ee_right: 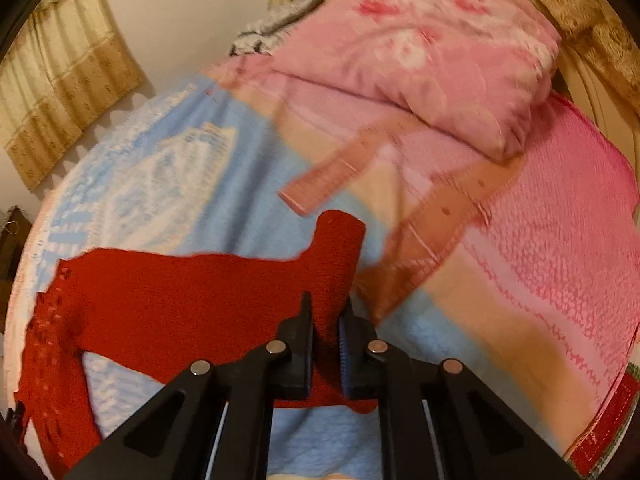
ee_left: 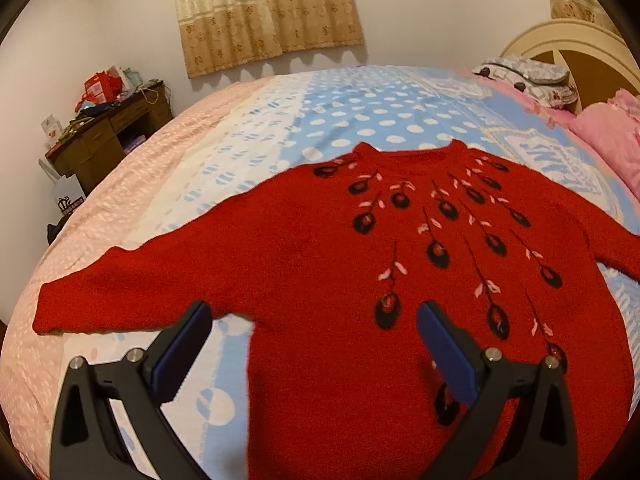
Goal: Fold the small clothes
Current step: 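Lift the grasped sleeve cuff up off the bed with the right gripper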
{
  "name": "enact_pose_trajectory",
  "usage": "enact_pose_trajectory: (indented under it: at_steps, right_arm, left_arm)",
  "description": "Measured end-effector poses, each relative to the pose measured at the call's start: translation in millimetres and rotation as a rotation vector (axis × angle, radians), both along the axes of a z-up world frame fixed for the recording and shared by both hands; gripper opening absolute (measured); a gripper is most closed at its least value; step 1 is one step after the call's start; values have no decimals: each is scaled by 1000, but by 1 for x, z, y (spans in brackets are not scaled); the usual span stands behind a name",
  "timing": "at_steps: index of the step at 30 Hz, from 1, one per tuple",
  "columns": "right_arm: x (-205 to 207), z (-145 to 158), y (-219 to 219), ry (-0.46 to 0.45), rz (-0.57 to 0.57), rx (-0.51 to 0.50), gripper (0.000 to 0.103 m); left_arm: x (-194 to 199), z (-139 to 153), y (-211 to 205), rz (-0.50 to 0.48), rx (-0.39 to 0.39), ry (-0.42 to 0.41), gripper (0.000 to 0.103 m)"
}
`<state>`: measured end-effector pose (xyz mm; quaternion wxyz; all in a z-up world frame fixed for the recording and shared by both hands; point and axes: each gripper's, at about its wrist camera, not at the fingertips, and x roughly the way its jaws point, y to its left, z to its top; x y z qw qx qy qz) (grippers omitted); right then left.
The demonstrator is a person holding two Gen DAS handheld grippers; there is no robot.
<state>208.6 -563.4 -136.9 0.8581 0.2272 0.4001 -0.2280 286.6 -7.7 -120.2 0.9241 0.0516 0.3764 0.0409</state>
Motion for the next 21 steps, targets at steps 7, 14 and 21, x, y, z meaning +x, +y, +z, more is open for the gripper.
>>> enact_pose_trajectory:
  at_steps: [7, 14, 21]
  right_arm:
    - [18, 50, 26, -96, 57, -8, 9]
    - [45, 96, 70, -165, 148, -56, 9]
    - [69, 145, 127, -238, 263, -108, 9]
  left_arm:
    - [-1, 1, 17, 12, -15, 5, 103]
    - [-5, 4, 35, 32, -17, -13, 103]
    - [-6, 5, 53, 53, -34, -14, 103]
